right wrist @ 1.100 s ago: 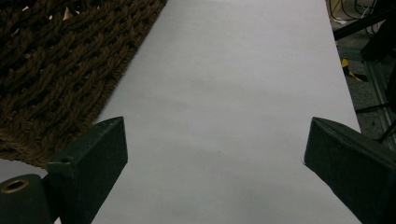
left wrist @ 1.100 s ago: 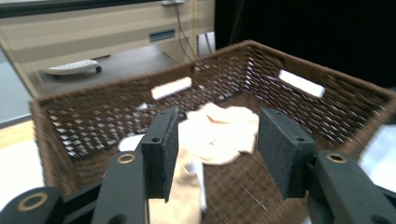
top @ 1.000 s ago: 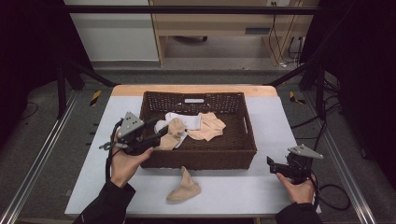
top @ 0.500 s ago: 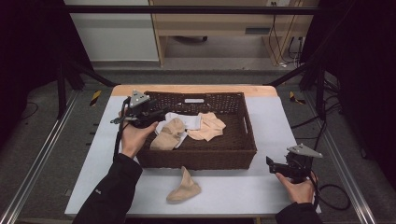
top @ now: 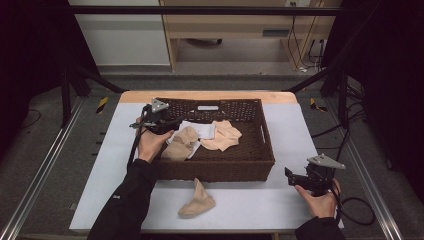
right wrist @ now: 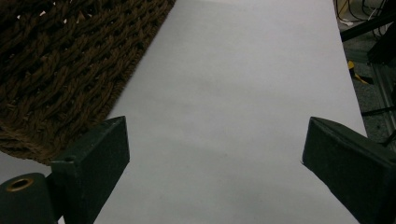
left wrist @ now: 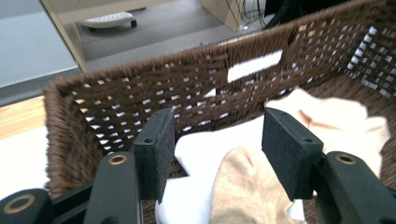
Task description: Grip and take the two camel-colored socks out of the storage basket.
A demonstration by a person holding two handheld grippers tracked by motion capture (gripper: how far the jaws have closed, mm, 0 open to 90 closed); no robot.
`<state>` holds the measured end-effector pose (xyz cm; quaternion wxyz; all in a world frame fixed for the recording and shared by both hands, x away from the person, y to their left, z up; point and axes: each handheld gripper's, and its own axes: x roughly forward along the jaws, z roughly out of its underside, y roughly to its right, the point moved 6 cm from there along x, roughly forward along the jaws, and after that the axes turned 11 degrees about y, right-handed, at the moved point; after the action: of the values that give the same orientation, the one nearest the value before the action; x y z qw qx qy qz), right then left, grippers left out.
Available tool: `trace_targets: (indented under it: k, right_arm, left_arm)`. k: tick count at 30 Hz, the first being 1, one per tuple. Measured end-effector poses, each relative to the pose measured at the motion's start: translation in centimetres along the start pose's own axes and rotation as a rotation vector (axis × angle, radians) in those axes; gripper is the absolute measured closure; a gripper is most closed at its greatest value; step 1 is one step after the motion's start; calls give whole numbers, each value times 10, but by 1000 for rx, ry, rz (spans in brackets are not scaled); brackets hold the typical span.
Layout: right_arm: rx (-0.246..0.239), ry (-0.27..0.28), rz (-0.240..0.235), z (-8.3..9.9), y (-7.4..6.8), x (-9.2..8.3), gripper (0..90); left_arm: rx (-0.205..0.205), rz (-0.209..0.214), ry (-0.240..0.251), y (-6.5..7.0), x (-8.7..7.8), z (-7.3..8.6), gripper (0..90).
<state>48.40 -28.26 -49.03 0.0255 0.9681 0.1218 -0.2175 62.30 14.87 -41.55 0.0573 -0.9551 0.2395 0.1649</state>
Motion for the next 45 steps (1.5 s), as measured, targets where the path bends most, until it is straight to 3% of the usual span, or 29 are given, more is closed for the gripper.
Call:
trace_targets:
  k: [8,9,12,21,29,35,37,45]
  right_arm:
    - [-4,12,6,0,0,0,87]
    - [-5,12,5,-1,0,0,90]
    - [-5,12,2,0,0,0,96]
    - [-4,0,-18,1,-3,2,104]
    - [7,8,-22,1,-2,0,106]
    - [3,0,-28,2,-3,1,107]
    - [1,-1,-30,2,-3,2,108]
    - [0,-2,-35,2,-3,2,112]
  left_arm:
    - [35,-1,-92,2,14,22,460]
    - [43,8,-121,3,16,27,465]
    - [22,22,-125,5,17,30,477]
    - [77,25,-219,9,19,43,502]
    - [86,38,-264,11,22,49,527]
    - [75,75,-302,14,23,54,599]
    - [55,79,-321,15,23,56,644]
    - [60,79,-367,16,20,57,814]
